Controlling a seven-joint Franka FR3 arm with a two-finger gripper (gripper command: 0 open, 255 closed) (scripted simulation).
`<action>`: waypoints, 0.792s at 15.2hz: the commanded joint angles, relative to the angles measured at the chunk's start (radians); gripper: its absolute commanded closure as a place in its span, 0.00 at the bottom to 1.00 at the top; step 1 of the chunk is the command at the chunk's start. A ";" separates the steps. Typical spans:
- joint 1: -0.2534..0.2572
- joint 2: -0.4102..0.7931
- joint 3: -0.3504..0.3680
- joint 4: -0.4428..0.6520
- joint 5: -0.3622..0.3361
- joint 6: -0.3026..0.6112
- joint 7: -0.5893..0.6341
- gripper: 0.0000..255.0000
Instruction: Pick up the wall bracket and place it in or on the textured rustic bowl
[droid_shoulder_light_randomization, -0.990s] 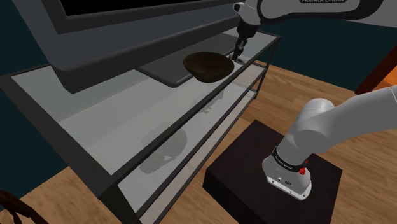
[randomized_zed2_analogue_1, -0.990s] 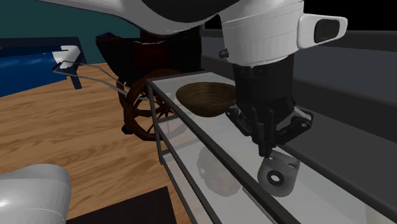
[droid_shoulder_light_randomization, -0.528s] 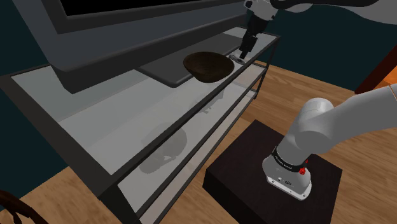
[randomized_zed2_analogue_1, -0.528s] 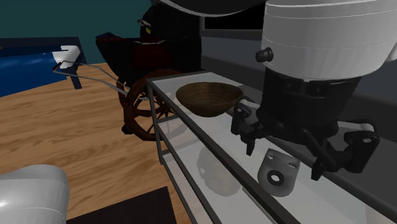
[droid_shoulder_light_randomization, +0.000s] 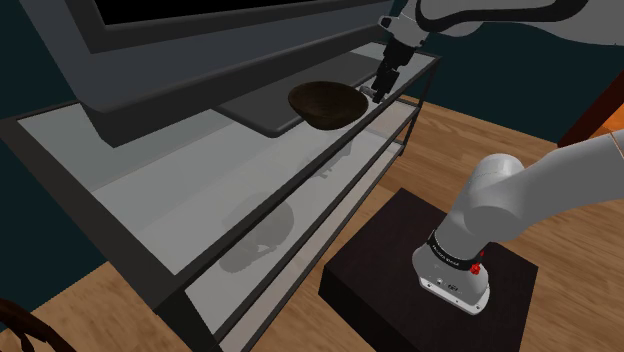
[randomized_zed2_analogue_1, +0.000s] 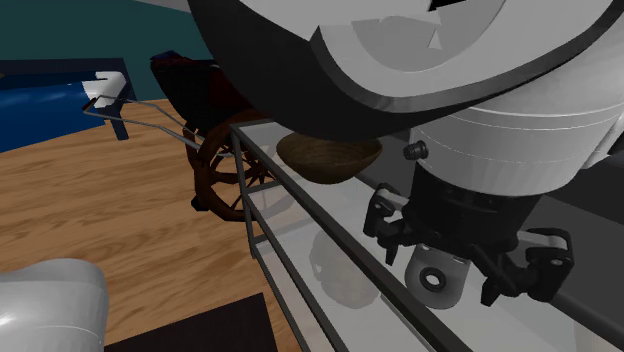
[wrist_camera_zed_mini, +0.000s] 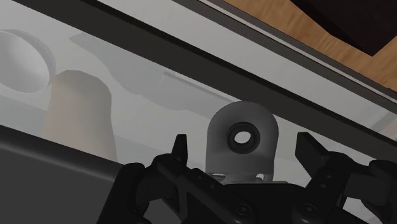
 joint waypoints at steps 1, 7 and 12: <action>0.001 0.002 0.000 -0.002 0.000 0.004 0.000 0.00; 0.001 0.002 0.000 -0.002 0.000 0.004 0.000 1.00; 0.000 -0.001 0.000 -0.004 0.000 0.003 0.000 1.00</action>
